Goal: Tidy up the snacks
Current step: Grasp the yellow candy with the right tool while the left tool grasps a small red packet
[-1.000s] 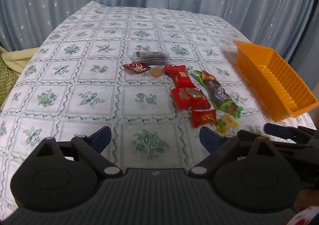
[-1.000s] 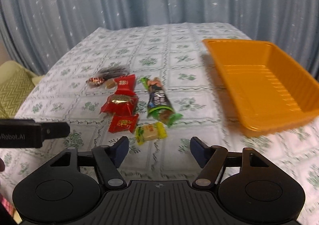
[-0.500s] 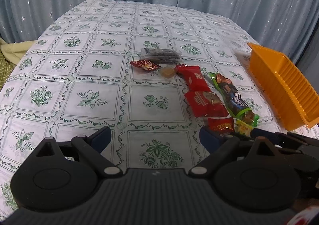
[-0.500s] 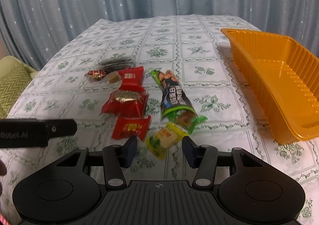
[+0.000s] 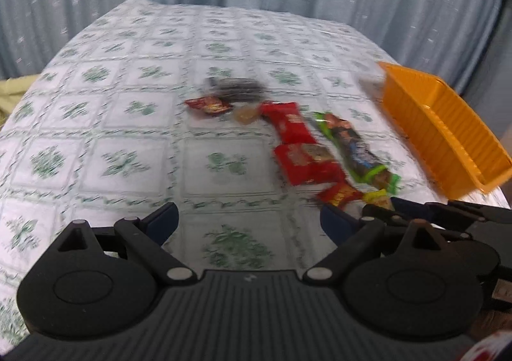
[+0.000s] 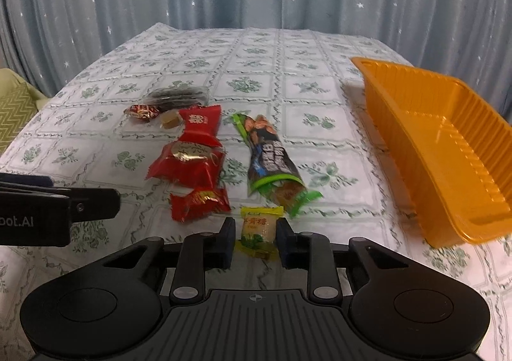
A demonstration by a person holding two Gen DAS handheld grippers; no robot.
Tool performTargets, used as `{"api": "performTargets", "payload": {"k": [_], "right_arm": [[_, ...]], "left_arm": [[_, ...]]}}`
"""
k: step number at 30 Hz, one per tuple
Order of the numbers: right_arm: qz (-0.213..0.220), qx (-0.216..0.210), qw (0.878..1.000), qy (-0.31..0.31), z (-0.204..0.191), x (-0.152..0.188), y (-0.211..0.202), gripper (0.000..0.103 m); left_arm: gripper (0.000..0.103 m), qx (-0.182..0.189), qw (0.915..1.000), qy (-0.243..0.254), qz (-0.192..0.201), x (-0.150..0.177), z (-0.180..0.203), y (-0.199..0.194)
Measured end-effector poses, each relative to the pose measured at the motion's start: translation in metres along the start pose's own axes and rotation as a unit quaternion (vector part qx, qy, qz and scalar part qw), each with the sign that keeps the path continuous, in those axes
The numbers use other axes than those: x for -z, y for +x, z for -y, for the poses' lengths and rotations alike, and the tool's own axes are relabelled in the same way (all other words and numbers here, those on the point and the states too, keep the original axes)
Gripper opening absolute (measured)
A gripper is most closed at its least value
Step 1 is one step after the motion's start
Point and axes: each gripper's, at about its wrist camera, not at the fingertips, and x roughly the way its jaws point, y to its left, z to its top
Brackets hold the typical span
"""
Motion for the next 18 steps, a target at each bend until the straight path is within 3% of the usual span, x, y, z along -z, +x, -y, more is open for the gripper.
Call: {"api": "performTargets", "payload": {"k": [5, 11, 16, 18], "right_arm": [[-0.006, 0.009, 1.000, 0.029, 0.020, 0.008, -0.016, 0.027], [-0.010, 0.019, 0.998, 0.054, 0.039, 0.018, -0.029, 0.027], [-0.009, 0.018, 0.998, 0.062, 0.044, 0.019, -0.029, 0.027], [-0.007, 0.017, 0.998, 0.062, 0.045, 0.019, -0.029, 0.027]], "left_arm": [[0.093, 0.051, 0.9961, 0.072, -0.002, -0.002, 0.024, 0.010], [0.066, 0.085, 0.9847, 0.151, -0.022, -0.006, 0.048, 0.034], [0.042, 0.090, 0.9761, 0.196, -0.027, -0.010, 0.061, 0.052], [0.039, 0.088, 0.9728, 0.213, -0.027, -0.012, 0.064, 0.056]]}}
